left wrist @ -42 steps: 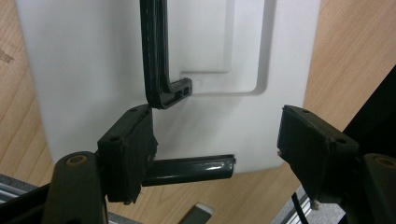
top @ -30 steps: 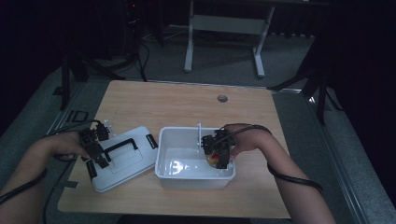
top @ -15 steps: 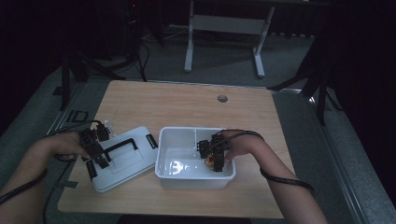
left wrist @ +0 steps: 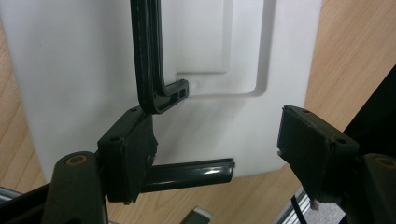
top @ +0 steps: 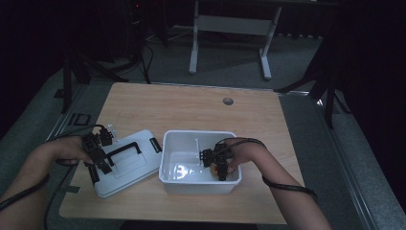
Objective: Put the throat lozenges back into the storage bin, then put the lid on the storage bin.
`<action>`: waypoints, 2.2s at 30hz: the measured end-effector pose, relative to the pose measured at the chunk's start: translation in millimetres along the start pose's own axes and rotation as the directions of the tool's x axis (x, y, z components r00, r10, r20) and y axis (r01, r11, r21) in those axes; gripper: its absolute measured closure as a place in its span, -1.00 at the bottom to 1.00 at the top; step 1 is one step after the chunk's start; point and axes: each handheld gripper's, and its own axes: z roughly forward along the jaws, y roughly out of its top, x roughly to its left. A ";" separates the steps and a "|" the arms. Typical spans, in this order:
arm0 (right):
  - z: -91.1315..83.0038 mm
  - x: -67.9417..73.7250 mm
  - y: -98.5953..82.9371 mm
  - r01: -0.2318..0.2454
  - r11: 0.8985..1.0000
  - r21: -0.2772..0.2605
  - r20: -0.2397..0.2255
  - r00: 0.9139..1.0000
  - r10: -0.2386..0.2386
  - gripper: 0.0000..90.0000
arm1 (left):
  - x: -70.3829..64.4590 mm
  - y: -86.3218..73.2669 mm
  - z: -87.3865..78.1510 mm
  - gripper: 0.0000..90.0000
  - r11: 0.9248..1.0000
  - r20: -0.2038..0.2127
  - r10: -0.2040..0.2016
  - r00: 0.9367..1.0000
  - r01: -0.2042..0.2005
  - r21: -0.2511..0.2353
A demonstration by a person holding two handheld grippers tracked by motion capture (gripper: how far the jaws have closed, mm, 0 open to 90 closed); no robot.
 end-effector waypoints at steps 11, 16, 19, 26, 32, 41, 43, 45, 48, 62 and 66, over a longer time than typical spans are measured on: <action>-2.3 -1.7 -0.3 -0.032 0.999 -0.009 -0.028 0.999 0.032 -0.60 | 0.1 1.1 0.0 -0.41 1.000 -0.002 0.004 1.000 -0.004 -0.003; -18.6 0.1 -5.7 -0.033 0.997 -0.068 0.000 0.999 0.033 -0.62 | 0.0 0.7 0.5 -0.41 1.000 -0.002 0.005 1.000 -0.005 -0.004; -32.4 3.2 -10.9 -0.037 0.993 -0.113 0.024 0.999 0.040 -0.64 | 0.2 1.0 1.2 -0.41 1.000 -0.003 0.007 1.000 -0.007 -0.001; -73.6 10.5 -34.0 -0.032 0.977 -0.211 0.044 0.998 0.042 -0.74 | 0.0 1.7 1.2 -0.41 1.000 -0.005 0.007 1.000 -0.007 -0.001; -104.3 14.3 -66.0 -0.059 0.959 -0.277 0.067 0.994 0.081 -0.72 | -0.5 0.0 -1.1 -0.41 1.000 -0.008 0.007 1.000 -0.007 -0.003; -106.1 17.7 -123.9 -0.136 0.944 -0.302 0.085 0.982 0.168 -0.71 | -0.8 -1.1 -2.8 -0.41 1.000 -0.011 0.002 1.000 -0.002 -0.003; -101.8 19.4 -134.1 -0.149 0.943 -0.298 0.084 0.980 0.181 -0.71 | -0.9 -0.6 -2.4 -0.41 1.000 -0.007 -0.002 1.000 0.002 -0.003; -97.8 21.0 -143.1 -0.161 0.939 -0.303 0.082 0.978 0.193 -0.71 | -0.1 -0.2 -2.0 -0.41 1.000 0.003 -0.004 1.000 0.004 -0.003; -91.8 23.5 -155.2 -0.182 0.931 -0.316 0.075 0.974 0.216 -0.70 | 0.2 0.4 0.5 -0.41 1.000 0.011 0.001 1.000 -0.001 0.008; -52.0 33.0 -192.3 -0.279 0.898 -0.339 0.029 0.951 0.306 -0.70 | -3.2 -2.2 -3.4 -0.40 0.998 -0.075 0.042 0.996 -0.045 -0.040; -33.9 35.2 -200.7 -0.312 0.894 -0.320 0.027 0.941 0.338 -0.70 | -2.8 -3.2 1.3 -0.39 0.998 -0.096 0.050 0.994 -0.054 -0.039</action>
